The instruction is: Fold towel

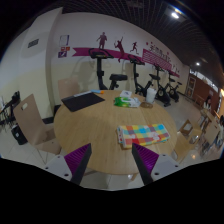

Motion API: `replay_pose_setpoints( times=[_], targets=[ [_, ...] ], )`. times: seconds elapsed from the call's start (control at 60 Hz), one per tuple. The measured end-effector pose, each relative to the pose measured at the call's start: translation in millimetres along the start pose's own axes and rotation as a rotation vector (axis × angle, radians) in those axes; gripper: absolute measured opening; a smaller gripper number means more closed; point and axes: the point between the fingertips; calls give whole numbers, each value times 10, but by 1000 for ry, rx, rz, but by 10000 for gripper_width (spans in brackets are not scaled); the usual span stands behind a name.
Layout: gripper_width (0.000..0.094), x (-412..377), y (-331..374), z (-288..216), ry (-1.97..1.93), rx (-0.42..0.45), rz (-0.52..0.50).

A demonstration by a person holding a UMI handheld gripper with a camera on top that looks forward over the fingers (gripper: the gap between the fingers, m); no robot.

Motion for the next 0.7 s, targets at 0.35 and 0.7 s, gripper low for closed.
replay_pose_setpoints(
  times=[0.35, 0.7],
  targets=[
    [856, 338, -1345, 191, -2, 3, 3],
    [76, 583, -2249, 306, 46, -80, 57]
  ],
)
Point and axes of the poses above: the point between the fingertips, and its own axes, seen from behind it with the camera up: x to the right, z down, y backward, against the way the camera looks, and after that the axes turned 2 degrees about y, right-handed
